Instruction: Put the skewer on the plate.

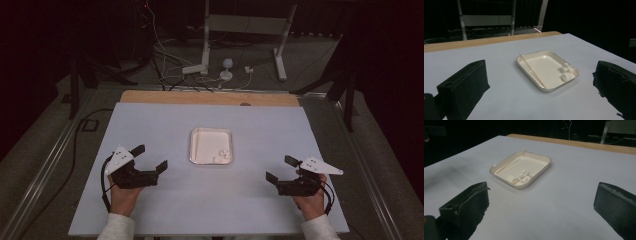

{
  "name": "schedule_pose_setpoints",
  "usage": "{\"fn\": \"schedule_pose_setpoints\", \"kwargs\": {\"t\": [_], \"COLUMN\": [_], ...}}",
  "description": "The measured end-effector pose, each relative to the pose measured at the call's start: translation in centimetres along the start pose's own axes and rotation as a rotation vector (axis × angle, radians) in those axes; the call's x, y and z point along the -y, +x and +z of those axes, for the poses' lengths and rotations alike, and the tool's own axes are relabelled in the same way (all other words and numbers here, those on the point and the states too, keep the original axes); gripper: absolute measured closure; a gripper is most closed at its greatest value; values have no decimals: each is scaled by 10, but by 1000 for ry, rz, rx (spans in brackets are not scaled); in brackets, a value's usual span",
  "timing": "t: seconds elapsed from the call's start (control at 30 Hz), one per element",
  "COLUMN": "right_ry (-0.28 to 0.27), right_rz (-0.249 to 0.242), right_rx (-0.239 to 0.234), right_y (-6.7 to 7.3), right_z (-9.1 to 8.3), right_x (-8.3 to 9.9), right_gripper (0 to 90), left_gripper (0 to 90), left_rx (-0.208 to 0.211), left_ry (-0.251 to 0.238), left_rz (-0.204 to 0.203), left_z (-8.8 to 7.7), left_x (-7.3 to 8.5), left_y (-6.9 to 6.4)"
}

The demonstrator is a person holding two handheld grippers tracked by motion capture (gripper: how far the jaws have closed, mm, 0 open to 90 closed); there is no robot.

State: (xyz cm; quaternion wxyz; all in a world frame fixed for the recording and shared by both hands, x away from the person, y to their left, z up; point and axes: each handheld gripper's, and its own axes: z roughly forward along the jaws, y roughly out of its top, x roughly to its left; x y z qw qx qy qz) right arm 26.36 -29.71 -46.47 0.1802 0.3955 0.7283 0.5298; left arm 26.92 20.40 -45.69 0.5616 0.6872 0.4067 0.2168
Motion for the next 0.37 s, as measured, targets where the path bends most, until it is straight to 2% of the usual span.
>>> {"fn": "schedule_pose_setpoints", "kwargs": {"t": [0.2, 0.37], "right_ry": [-18, -18], "right_rz": [-9, -12], "right_rx": [12, 17], "right_y": [-2, -3], "right_z": [-2, -2], "right_x": [1, 2], "right_gripper": [1, 1], "left_gripper": [6, 6], "left_rx": [-31, -37], "left_ry": [-4, -9], "left_rz": [-8, -17], "left_z": [-7, -9], "left_x": [3, 4], "left_y": [7, 9]}}
